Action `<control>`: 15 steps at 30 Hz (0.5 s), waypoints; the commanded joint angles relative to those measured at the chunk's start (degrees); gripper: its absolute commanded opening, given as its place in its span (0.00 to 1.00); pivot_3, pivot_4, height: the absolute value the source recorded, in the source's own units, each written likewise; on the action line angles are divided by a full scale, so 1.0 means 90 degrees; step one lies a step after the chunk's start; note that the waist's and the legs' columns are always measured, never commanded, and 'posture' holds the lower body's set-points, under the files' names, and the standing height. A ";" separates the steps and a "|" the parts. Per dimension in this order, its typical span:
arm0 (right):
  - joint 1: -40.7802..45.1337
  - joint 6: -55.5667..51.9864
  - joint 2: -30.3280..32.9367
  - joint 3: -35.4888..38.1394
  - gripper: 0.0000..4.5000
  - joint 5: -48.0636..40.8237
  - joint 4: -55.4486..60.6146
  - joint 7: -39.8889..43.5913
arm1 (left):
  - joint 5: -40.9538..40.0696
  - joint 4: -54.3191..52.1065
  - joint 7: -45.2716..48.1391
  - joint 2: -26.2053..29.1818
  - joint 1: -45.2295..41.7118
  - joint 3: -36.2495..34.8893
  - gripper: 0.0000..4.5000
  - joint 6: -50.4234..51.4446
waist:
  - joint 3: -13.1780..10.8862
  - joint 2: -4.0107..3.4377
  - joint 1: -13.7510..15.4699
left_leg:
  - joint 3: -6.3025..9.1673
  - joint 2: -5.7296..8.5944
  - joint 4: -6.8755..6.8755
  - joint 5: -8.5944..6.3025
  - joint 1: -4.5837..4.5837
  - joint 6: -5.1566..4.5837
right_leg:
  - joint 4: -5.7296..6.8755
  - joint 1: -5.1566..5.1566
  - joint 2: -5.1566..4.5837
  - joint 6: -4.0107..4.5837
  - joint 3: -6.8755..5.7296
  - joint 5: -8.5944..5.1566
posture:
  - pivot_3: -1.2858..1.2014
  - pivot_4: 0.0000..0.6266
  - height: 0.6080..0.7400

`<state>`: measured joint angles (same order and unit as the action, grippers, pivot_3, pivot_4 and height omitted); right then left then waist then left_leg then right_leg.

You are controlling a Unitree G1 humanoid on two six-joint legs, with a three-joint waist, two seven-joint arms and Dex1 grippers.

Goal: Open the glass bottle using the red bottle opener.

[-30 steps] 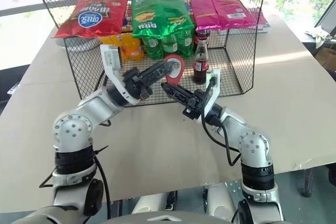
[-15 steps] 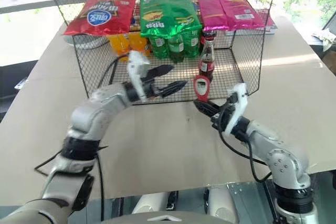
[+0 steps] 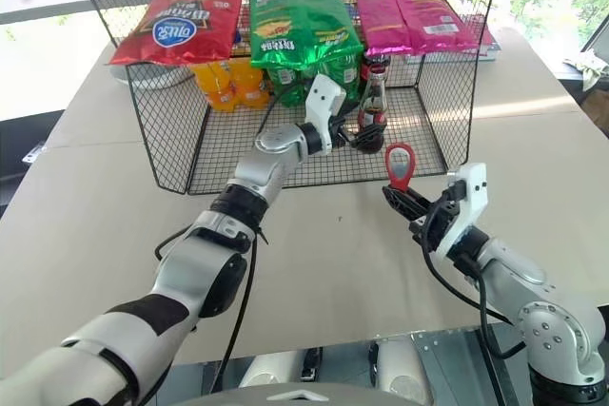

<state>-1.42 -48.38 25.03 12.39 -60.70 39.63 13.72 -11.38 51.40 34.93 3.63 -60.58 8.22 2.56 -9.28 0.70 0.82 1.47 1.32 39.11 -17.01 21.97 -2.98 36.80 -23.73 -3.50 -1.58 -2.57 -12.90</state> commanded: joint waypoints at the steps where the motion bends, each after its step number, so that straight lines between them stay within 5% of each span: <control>1: -0.0049 0.0198 0.0091 0.0196 0.00 -0.0165 0.0319 -0.0105 | 0.0241 0.0618 -0.0334 -0.0225 -0.0542 -0.0224 0.99 -0.0535 | -0.0002 0.0004 0.0000 | 0.0000 0.0000 0.0003 0.0000 0.0001 -0.0001 | 0.0000 0.0000 0.0000 -0.0003 0.0000 0.0002 | 0.52 0.24 1.00; 7: -0.0132 0.0325 0.0139 0.0186 0.00 -0.0200 0.0396 -0.0238 | 0.0472 0.1307 -0.0375 -0.0455 -0.0806 -0.0405 0.54 -0.0990 | -0.0002 0.0004 -0.0002 | -0.0004 0.0002 0.0004 -0.0003 0.0001 -0.0005 | -0.0002 0.0000 -0.0001 -0.0006 0.0000 0.0003 | 0.52 0.24 1.00; 15: -0.0295 0.0445 0.0249 0.0165 0.00 -0.0176 0.0493 -0.0330 | 0.0238 0.0179 0.1095 -0.0365 -0.0318 -0.0436 0.55 -0.0893 | -0.0002 0.0003 -0.0003 | -0.0004 0.0002 0.0004 -0.0003 0.0000 -0.0005 | -0.0001 0.0000 -0.0001 -0.0006 0.0000 0.0003 | 0.52 0.24 1.00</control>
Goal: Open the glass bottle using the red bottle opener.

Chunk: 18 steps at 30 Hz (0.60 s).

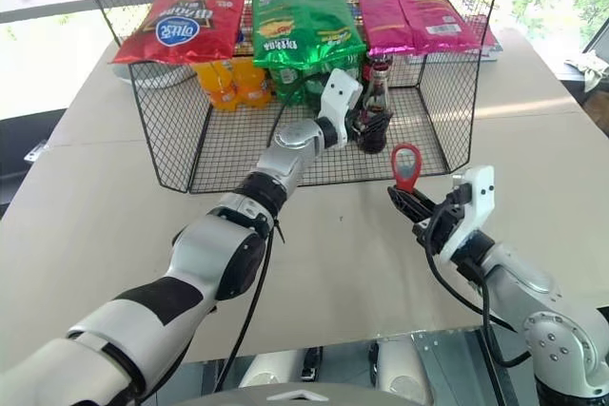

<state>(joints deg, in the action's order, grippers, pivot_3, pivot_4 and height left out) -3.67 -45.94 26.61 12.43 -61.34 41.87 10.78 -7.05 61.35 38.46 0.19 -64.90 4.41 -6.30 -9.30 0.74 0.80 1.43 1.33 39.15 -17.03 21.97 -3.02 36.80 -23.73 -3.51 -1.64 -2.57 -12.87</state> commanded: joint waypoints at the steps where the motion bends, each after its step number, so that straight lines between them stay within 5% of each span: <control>1: -0.0056 0.0191 0.0089 0.0161 0.00 -0.0099 0.0232 0.0007 | -0.0304 -0.1364 0.0955 0.0094 0.0330 0.0041 0.55 0.0296 | 0.0000 0.0000 -0.0002 | -0.0001 0.0000 0.0000 0.0000 0.0001 0.0000 | -0.0001 0.0000 -0.0001 0.0000 0.0003 0.0000 | 0.52 0.24 1.00; 9: 0.0062 0.0335 0.0141 -0.0031 0.00 0.0133 0.0040 0.0146 | -0.0977 -0.5390 0.1825 0.0959 0.1991 0.0330 0.55 0.2474 | -0.0002 -0.0004 -0.0057 | -0.0005 -0.0013 -0.0002 0.0015 0.0001 0.0027 | 0.0001 -0.0004 -0.0008 0.0001 0.0018 0.0000 | 0.52 0.24 1.00; 18: 0.0438 0.0507 0.0273 -0.0229 0.00 0.0764 -0.0301 0.0408 | -0.1692 -0.7987 0.1645 0.2012 0.3460 0.0061 0.55 0.4006 | -0.0001 -0.0008 -0.0001 | -0.0002 -0.0012 0.0007 0.0017 -0.0003 0.0029 | 0.0005 0.0000 -0.0004 0.0001 0.0016 0.0000 | 0.52 0.24 1.00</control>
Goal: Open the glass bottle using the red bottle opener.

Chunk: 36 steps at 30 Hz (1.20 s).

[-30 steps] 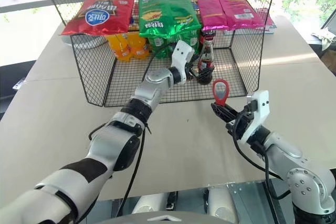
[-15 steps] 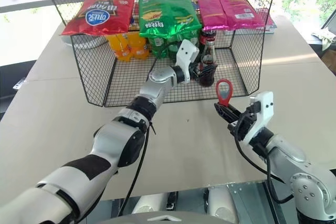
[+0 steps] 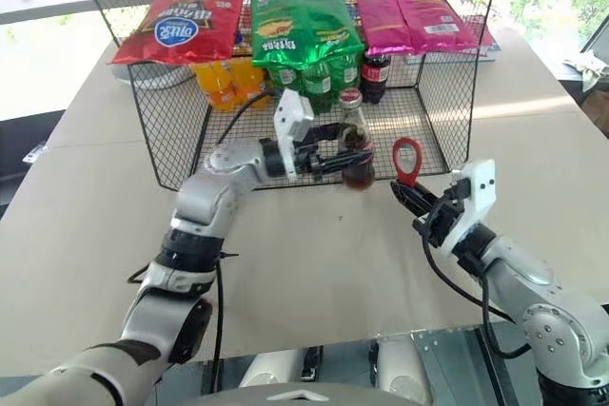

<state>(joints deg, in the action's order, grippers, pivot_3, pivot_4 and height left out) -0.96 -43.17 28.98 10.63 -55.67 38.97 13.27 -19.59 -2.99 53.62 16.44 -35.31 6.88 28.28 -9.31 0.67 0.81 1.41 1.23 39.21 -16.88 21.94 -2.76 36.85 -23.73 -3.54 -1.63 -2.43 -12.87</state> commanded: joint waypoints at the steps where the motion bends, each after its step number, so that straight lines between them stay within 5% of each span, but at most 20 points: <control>1: 0.0185 0.0216 -0.0003 -0.0082 0.00 0.0207 -0.0033 0.0164 | -0.0342 -0.0969 -0.0075 0.0296 0.0298 -0.0247 0.55 0.0225 | 0.0000 0.0000 -0.0008 | -0.0001 -0.0001 0.0000 0.0000 0.0000 0.0001 | 0.0000 0.0000 0.0002 0.0000 0.0001 0.0000 | 0.52 0.24 1.00; 11: 0.0589 0.0369 -0.0007 -0.0449 0.00 0.0874 -0.0432 0.0558 | -0.0052 -0.1059 -0.0184 0.0683 0.1051 0.0066 0.55 -0.0220 | 0.0000 -0.0001 0.0005 | -0.0002 0.0004 0.0001 0.0001 -0.0001 0.0002 | -0.0001 0.0001 -0.0001 0.0000 0.0001 0.0000 | 0.52 0.24 1.00; 13: 0.0648 0.0394 0.0021 -0.0480 0.00 0.1019 -0.0454 0.0606 | 0.0006 -0.0985 -0.0187 0.0702 0.1077 0.0105 0.78 -0.0311 | 0.0000 -0.0001 0.0001 | -0.0002 0.0004 0.0001 0.0001 -0.0002 0.0002 | -0.0001 0.0001 -0.0002 0.0000 0.0001 0.0000 | 0.52 0.24 1.00; 16: 0.0781 0.0410 0.0068 -0.0593 0.00 0.1255 -0.0416 0.0635 | 0.0004 -0.0951 -0.0162 0.0714 0.1110 0.0093 0.99 -0.0431 | 0.0000 -0.0001 -0.0002 | -0.0003 0.0004 0.0000 0.0001 -0.0003 0.0002 | 0.0000 0.0000 -0.0001 0.0000 0.0002 0.0000 | 0.52 0.24 1.00; 27: 0.1326 0.1083 0.0481 -0.1389 0.00 0.2936 -0.0389 0.1038 | -0.0225 -0.0923 -0.0007 0.0820 0.1073 -0.0045 0.99 -0.0603 | 0.0000 -0.0002 -0.0002 | -0.0004 0.0004 0.0001 0.0001 -0.0003 0.0002 | 0.0000 0.0000 -0.0001 0.0001 0.0001 0.0000 | 0.52 0.24 1.00; 30: 0.1390 0.1458 0.0537 -0.1594 0.00 0.3505 -0.0404 0.1098 | -0.0310 -0.1011 0.0075 0.0856 0.1124 -0.0050 0.80 -0.0559 | 0.0000 -0.0002 -0.0005 | -0.0004 0.0006 0.0001 0.0001 -0.0004 0.0002 | -0.0001 0.0000 -0.0002 0.0000 0.0002 0.0000 | 0.52 0.24 1.00; 33: 0.1526 0.2026 0.0639 -0.1905 0.00 0.4356 -0.0368 0.1089 | -0.0360 -0.1075 0.0099 0.0910 0.1156 -0.0054 0.51 -0.0528 | 0.0000 -0.0002 -0.0012 | -0.0003 0.0005 0.0001 0.0002 -0.0006 0.0003 | 0.0002 0.0000 0.0000 0.0001 0.0001 0.0000 | 0.52 0.24 1.00; 36: 0.1654 0.2486 0.0639 -0.2172 0.00 0.5059 -0.0384 0.1065 | -0.0396 -0.1093 0.0122 0.0970 0.1159 -0.0052 0.51 -0.0516 | 0.0000 -0.0002 -0.0013 | -0.0003 0.0004 0.0001 0.0002 -0.0007 0.0004 | 0.0003 0.0000 0.0002 0.0001 0.0001 0.0000 | 0.52 0.24 1.00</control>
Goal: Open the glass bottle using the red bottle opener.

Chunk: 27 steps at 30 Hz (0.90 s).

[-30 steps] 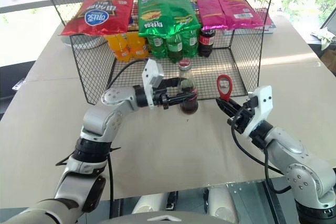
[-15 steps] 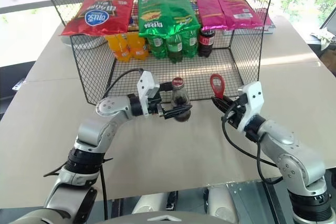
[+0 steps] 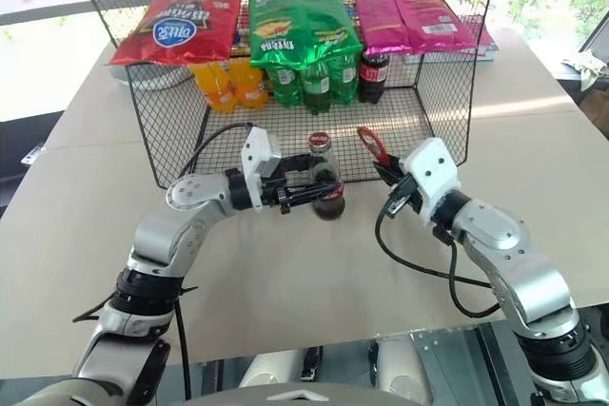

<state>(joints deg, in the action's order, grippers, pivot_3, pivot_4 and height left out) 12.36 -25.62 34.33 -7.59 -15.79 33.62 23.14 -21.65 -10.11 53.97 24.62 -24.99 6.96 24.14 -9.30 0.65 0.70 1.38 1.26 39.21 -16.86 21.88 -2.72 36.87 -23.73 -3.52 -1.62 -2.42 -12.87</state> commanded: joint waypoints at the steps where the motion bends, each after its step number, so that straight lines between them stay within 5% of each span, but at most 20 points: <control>1: 0.0222 0.0678 0.0045 -0.0243 0.00 0.0854 0.0185 -0.0036 | -0.0173 -0.0306 0.0088 0.0075 0.0012 -0.0058 0.51 -0.0052 | 0.0000 0.0000 0.0000 | 0.0000 0.0000 0.0000 0.0000 0.0000 0.0000 | 0.0000 0.0000 0.0000 0.0000 0.0000 0.0000 | 0.52 0.24 1.00; 14: 0.0506 0.2468 -0.0377 -0.1407 0.00 0.3696 -0.0855 -0.0435 | -0.0175 -0.0303 0.0072 0.0074 -0.0092 0.0043 0.51 -0.0025 | 0.0000 0.0000 0.0000 | -0.0004 0.0003 0.0000 0.0002 -0.0001 0.0003 | -0.0003 0.0000 -0.0001 0.0000 0.0003 0.0000 | 0.52 0.24 1.00; 27: 0.0167 0.3209 -0.1038 -0.1557 0.00 0.5126 -0.1115 -0.1030 | -0.0145 -0.0243 -0.0015 0.0013 -0.0263 0.0077 0.51 0.0067 | 0.0002 -0.0001 0.0008 | -0.0004 0.0006 0.0001 0.0005 -0.0002 0.0009 | 0.0000 0.0000 -0.0001 0.0000 0.0005 0.0000 | 0.52 0.24 1.00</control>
<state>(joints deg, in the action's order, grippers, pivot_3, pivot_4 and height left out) 14.61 0.91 25.21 -19.53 28.67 23.34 13.21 -22.02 -10.47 53.87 25.40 -25.51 7.36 25.15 -9.29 0.64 0.77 1.36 1.31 39.22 -16.82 21.86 -2.64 36.87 -23.72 -3.53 -1.62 -2.38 -12.87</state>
